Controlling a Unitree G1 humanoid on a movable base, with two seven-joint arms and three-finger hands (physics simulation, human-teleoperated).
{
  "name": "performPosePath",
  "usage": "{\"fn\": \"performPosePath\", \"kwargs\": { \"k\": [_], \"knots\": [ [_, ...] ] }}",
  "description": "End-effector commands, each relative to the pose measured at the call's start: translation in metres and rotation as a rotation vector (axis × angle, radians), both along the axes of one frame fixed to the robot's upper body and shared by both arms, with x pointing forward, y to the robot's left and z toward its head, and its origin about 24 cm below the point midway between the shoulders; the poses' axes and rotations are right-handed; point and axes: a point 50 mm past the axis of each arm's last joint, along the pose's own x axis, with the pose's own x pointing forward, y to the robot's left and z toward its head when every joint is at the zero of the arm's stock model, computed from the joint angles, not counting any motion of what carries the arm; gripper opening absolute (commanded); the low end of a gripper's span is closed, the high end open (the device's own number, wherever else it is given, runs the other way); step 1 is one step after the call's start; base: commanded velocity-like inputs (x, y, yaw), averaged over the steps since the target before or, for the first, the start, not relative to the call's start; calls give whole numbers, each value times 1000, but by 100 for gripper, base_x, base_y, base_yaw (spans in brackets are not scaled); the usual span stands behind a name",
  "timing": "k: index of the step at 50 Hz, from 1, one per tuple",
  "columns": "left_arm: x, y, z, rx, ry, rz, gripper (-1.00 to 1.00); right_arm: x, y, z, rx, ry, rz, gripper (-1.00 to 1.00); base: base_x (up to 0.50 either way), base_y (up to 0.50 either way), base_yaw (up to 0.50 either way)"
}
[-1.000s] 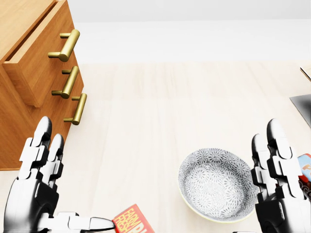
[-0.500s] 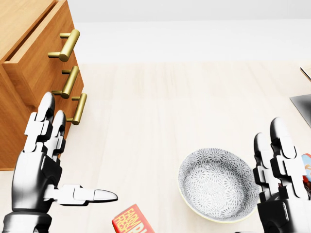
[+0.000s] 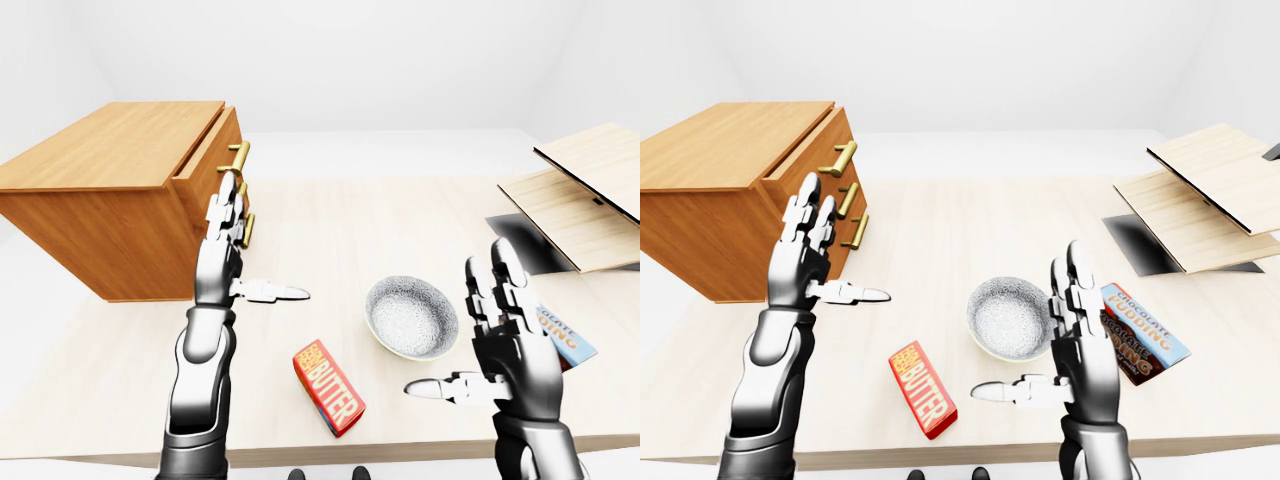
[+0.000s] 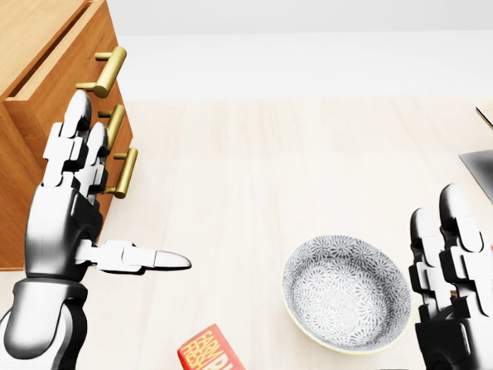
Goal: Close the top drawer of the cabinet and put the bowl on top of it.
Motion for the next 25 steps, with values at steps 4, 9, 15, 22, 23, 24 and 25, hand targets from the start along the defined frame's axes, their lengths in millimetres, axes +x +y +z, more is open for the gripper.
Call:
{"fn": "performPosePath", "kwargs": {
  "k": [4,9,15,22,23,24,25],
  "knots": [
    [26,2,23,-3,-59,7,100,-2,-2,3,6,-11,-2,100,0,0,0],
    [36,4,25,4,-50,17,100,-3,-3,4,8,-17,-4,100,0,0,0],
    [45,6,27,0,-41,17,100,-4,-3,4,9,-15,-4,100,0,0,0],
    [59,9,21,-15,13,20,100,-5,-3,5,10,-19,-4,100,0,0,0],
    [61,9,20,-16,20,20,100,-5,-3,5,10,-20,-3,100,0,0,0],
    [64,10,18,-16,35,23,100,-5,-3,5,10,-21,-3,100,0,0,0],
    [64,10,18,-15,38,23,100,-5,-3,5,10,-22,-4,100,0,0,0]
  ]
}}
